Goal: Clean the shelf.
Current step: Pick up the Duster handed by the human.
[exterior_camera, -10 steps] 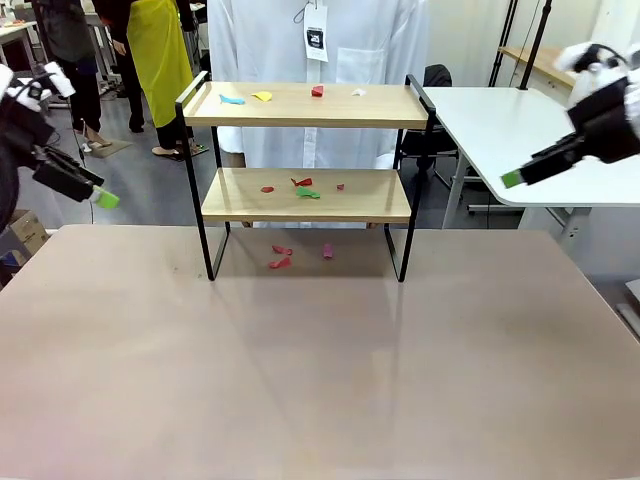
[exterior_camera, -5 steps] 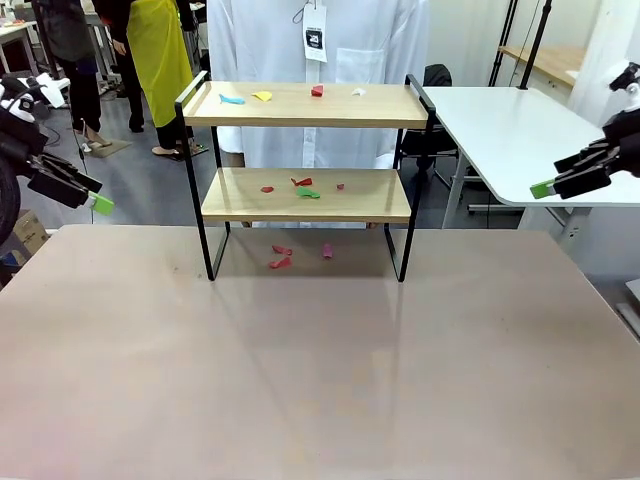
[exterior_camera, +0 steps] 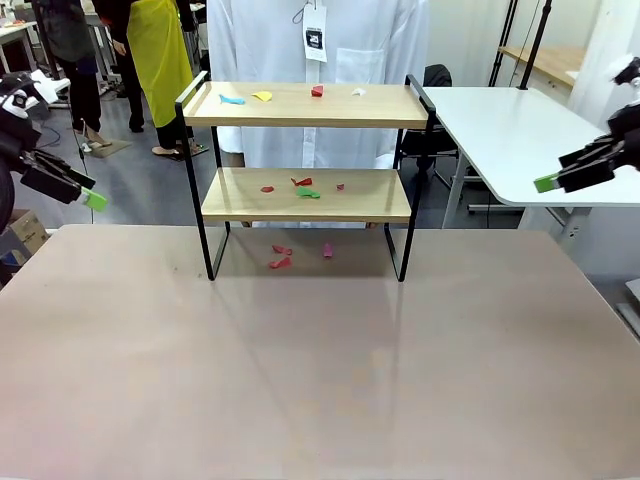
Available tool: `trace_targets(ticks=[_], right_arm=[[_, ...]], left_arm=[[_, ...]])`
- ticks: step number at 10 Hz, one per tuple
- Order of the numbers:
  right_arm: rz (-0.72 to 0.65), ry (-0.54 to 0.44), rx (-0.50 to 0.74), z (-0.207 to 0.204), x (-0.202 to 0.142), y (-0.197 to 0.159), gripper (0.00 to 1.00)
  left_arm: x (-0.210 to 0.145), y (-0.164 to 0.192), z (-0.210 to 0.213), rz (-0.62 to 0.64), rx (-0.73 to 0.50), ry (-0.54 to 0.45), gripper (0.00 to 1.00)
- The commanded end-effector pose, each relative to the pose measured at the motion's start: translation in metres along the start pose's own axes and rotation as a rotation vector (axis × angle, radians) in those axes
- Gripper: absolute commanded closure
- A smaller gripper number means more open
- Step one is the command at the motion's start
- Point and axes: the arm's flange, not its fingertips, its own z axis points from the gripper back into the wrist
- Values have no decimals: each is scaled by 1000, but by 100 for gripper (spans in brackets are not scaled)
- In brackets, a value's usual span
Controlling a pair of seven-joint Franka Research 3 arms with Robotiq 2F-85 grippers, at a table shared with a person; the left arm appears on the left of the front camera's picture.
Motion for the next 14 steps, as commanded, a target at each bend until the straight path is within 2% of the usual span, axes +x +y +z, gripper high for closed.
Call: trace_targets(ticks=[1, 2, 3, 5, 7, 10, 11, 12, 14], right_arm=[[25, -100, 149, -11, -15, -66, 0], [48, -138, 189, -17, -23, -87, 0], [81, -172, 207, -24, -32, -107, 0], [137, -244, 257, -44, -53, -147, 0], [129, -329, 327, -61, -72, -167, 0], [128, -409, 323, -78, -92, -189, 0], [133, -435, 329, -75, -94, -184, 0], [72, -386, 347, -82, -101, -147, 0], [72, -386, 347, -82, -101, -147, 0]], left_arm=[[-2, 46, -7, -33, -93, -87, 0], [-5, 62, -11, -56, -135, -125, 0], [-9, 80, -12, -81, -127, -170, 0], [-23, 118, -18, -136, -140, -303, 0], [-41, 142, -25, -156, -175, -393, 0], [-48, 157, -27, -183, -244, -487, 0], [-50, 154, -25, -176, -269, -498, 0], [-53, 151, -26, -154, -224, -437, 0], [-53, 151, -26, -154, -224, -437, 0]])
